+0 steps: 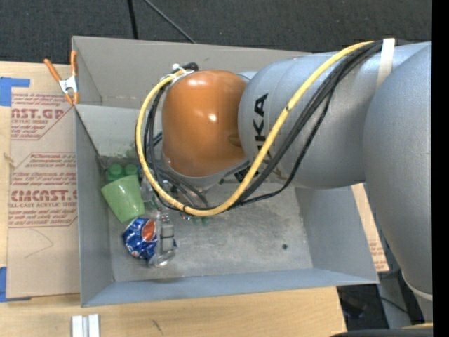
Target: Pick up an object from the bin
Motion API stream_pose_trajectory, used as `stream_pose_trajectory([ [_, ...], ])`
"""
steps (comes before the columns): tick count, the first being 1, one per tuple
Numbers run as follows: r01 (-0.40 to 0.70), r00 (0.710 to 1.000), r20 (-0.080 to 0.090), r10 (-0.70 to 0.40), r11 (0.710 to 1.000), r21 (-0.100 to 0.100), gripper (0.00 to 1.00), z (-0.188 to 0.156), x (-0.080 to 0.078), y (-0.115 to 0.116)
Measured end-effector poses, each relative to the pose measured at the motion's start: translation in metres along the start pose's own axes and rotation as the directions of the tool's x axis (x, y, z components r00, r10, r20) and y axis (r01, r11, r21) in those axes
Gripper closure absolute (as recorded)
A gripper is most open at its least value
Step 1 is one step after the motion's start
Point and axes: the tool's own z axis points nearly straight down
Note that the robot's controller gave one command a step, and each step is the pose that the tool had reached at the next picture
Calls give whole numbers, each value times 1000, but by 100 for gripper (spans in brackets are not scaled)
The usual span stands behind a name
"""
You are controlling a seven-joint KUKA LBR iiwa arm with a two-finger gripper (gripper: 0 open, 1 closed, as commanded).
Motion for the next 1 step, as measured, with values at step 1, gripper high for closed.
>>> stream_pose_trajectory([
  [1,-257,966,-3,257,966,3,0,126,9,-4],
])
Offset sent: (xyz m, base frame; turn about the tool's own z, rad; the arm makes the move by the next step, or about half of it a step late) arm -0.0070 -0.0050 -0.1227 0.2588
